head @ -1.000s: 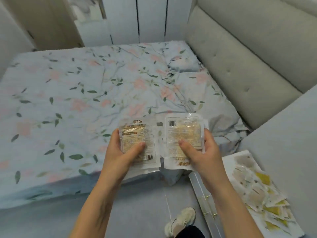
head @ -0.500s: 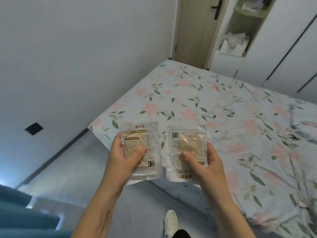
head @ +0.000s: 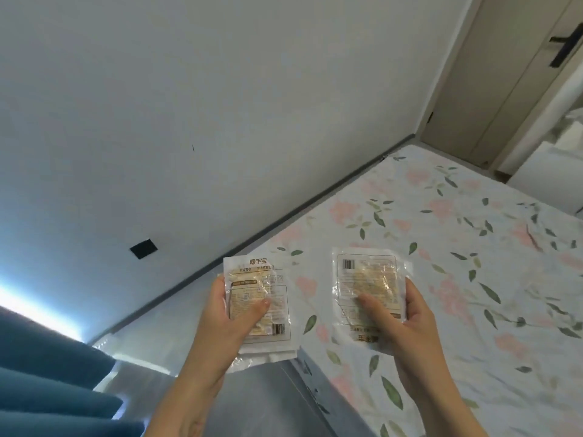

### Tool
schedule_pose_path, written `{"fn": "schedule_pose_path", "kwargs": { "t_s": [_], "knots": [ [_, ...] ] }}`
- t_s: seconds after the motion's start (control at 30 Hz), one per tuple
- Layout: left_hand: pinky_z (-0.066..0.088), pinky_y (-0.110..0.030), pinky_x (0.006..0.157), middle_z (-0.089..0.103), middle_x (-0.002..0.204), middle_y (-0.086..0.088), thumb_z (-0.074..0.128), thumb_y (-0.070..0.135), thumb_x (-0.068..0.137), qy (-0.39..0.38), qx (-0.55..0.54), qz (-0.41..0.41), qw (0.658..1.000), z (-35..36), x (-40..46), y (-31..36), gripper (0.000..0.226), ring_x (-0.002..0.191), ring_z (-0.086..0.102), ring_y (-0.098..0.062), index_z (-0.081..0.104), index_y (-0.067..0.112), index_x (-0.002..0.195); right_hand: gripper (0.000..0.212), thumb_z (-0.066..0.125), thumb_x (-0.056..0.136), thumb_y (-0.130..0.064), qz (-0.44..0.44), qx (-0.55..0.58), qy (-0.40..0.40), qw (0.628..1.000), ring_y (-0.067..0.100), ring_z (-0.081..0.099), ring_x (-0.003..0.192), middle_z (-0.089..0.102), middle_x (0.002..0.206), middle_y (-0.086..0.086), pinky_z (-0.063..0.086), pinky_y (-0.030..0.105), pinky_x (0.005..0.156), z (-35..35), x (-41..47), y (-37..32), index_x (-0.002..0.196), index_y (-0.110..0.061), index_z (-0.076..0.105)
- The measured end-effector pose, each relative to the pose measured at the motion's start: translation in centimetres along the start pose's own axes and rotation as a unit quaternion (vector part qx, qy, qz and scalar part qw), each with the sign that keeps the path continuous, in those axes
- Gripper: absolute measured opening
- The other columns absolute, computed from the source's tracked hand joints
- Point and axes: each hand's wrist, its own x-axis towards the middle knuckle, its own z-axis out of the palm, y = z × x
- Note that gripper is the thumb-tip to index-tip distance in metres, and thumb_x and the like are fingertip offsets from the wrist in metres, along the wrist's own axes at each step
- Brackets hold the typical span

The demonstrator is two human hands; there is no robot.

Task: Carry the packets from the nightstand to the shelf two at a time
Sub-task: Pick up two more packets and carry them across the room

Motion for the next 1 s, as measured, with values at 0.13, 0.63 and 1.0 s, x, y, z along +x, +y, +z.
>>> {"fn": "schedule_pose_path", "kwargs": {
  "t_s": [0.13,0.63,1.0],
  "knots": [
    [0.051,-0.019,0.072,0.073,0.102,0.011,0.075,0.014,0.08,0.039,0.001,-0.012,0.999,-1.0,5.8,1.8,0.041,0.088,0.07,-0.002,0.057,0.031,0.113,0.03,0.07,0.084,-0.009,0.002,-0.022,-0.034,0.999,0.022,0.073,0.086,0.075,0.097,-0.001,0.06,0.038,0.061,3.0,6.8,-1.9,0.106,-0.029,0.067],
    [0.053,-0.021,0.069,0.073,0.099,0.009,0.071,0.01,0.082,0.026,0.009,-0.001,1.0,-15.9,33.6,7.7,0.035,0.089,0.071,-0.008,0.057,0.026,0.111,0.024,0.066,0.087,-0.01,-0.001,0.002,-0.01,1.0,0.014,0.073,0.08,0.075,0.092,-0.005,0.06,0.036,0.064,26.3,27.2,-1.7,0.102,-0.029,0.065],
    [0.052,-0.01,0.061,0.072,0.101,0.007,0.072,0.005,0.082,-0.089,0.033,0.04,0.995,-18.8,51.3,15.9,0.041,0.083,0.07,-0.001,0.054,0.026,0.112,0.028,0.07,0.085,-0.009,-0.002,0.002,0.07,0.998,0.016,0.072,0.09,0.074,0.098,-0.006,0.06,0.041,0.075,38.0,38.8,-5.2,0.105,-0.028,0.065]
  ]
}}
